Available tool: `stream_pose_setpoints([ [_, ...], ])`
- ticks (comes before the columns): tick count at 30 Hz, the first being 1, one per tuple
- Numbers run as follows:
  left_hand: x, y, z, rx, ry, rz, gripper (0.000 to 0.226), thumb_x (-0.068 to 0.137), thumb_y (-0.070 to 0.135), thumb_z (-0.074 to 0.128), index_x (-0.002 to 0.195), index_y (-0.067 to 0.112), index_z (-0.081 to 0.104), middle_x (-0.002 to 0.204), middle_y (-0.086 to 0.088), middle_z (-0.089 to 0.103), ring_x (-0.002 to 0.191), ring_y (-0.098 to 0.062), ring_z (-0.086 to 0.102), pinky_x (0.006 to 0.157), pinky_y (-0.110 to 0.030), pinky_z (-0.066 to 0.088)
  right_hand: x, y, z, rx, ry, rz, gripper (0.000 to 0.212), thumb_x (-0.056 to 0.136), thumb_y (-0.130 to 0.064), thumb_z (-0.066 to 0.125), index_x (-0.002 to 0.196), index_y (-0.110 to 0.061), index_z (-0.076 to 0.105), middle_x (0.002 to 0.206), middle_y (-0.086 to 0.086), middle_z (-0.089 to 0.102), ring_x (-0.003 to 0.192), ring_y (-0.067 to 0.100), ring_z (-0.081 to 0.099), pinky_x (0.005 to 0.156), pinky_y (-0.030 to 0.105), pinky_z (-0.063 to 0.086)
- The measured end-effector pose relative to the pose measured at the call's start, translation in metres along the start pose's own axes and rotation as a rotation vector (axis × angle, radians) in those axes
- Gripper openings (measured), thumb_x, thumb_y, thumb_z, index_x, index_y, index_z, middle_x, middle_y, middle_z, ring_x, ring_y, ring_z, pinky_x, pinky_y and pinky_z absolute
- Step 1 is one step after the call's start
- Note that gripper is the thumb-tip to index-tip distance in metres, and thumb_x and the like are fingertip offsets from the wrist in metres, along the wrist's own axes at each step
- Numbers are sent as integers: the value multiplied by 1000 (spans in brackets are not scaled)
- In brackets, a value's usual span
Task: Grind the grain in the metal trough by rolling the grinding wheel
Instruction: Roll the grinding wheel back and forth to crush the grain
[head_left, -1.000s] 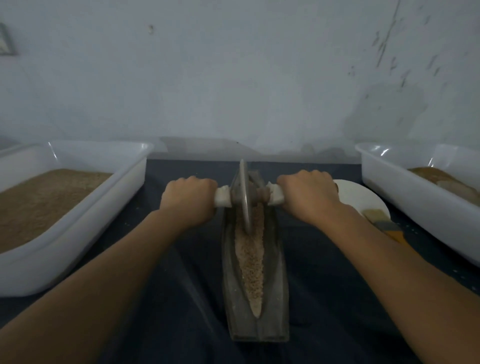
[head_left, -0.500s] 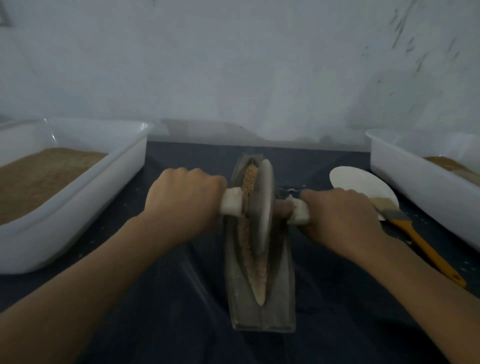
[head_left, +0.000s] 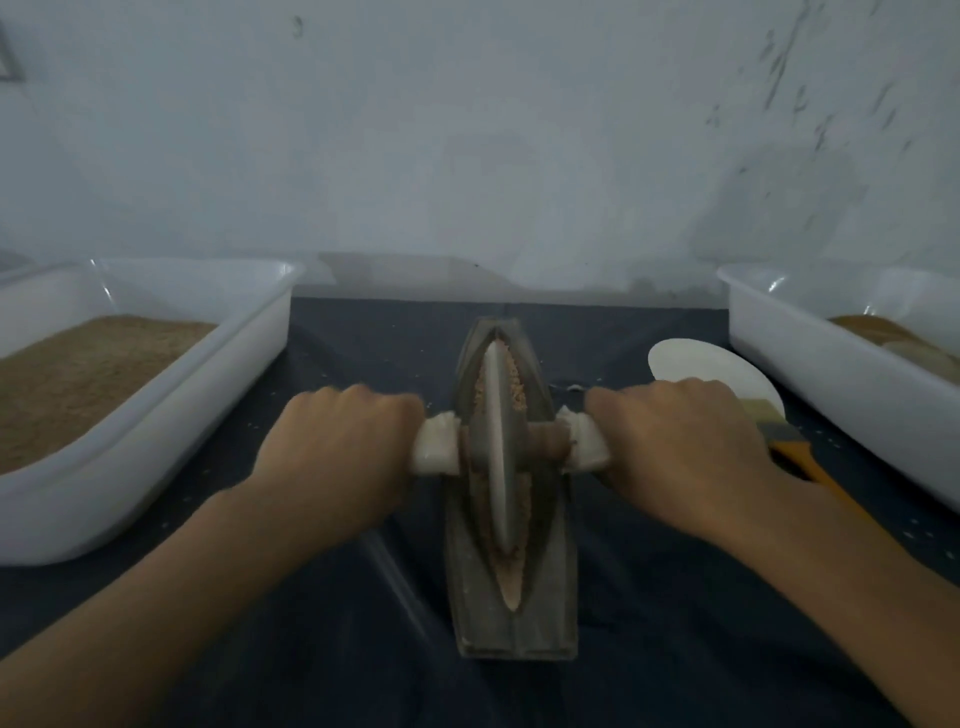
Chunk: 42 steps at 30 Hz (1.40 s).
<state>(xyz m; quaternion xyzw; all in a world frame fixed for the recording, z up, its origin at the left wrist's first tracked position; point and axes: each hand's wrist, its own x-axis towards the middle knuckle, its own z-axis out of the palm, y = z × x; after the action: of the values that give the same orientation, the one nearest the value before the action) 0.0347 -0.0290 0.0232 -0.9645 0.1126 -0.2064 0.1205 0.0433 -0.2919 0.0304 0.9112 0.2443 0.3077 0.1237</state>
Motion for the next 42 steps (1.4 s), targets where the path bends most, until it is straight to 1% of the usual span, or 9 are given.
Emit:
stream_pose_setpoints([
  [5,-16,-4,-5,-65,-32,0,37,74,48,61,68,33,28,59,11,34,54,-12,33,49,-30,21,-9,-1,-10,28,12,-33,42,51,-24,84,62,-18,44,46,2,48,34,27,43,43,24,19],
  [10,30,-5,22,-62,23,-36,28,78,43,59,73,30,35,61,10,34,57,-21,46,54,-30,28,34,8,33,-31,-78,56,37,75,-41,65,71,-27,31,65,-1,55,56,28,52,47,29,22],
  [17,93,-9,42,-2,115,-32,19,79,33,58,74,26,42,70,1,54,65,-27,56,54,-32,31,75,28,74,-3,-105,182,24,80,-36,65,80,-26,43,79,2,62,69,28,59,53,31,29],
  [22,61,-4,25,-65,20,-17,24,80,39,59,79,29,36,82,2,61,76,-26,61,59,-32,34,53,16,42,5,-168,123,20,81,-37,61,83,-27,43,79,-1,62,68,25,60,52,31,33],
  [29,-19,-9,-2,-161,-146,-10,30,73,50,60,73,38,33,62,12,39,55,-6,41,49,-23,24,-6,-7,-21,-10,-9,-36,48,31,-14,86,60,-18,49,45,1,46,33,23,43,37,24,25],
  [31,-17,-8,-5,-126,-147,-10,31,75,50,58,72,37,30,62,10,39,57,-9,42,51,-25,25,-5,-5,-18,-15,-77,-15,46,35,-19,87,62,-20,50,47,0,49,35,22,46,37,26,29],
  [36,31,-8,21,-112,-64,-41,22,80,44,55,78,30,38,75,6,55,70,-19,58,57,-30,35,35,4,20,-30,-191,76,18,79,-34,63,84,-27,47,76,-3,60,65,23,58,53,31,39],
  [40,80,-13,40,-106,27,-39,20,79,42,57,78,30,40,80,3,60,72,-24,59,58,-31,35,72,20,49,-24,-162,165,19,80,-32,63,81,-28,44,78,0,60,60,24,44,52,31,27],
  [42,94,-15,41,-92,31,-27,20,79,41,57,78,31,40,82,2,60,74,-25,60,59,-31,36,78,24,56,-3,-178,198,15,80,-31,63,86,-27,50,82,1,62,65,25,51,54,32,29],
])
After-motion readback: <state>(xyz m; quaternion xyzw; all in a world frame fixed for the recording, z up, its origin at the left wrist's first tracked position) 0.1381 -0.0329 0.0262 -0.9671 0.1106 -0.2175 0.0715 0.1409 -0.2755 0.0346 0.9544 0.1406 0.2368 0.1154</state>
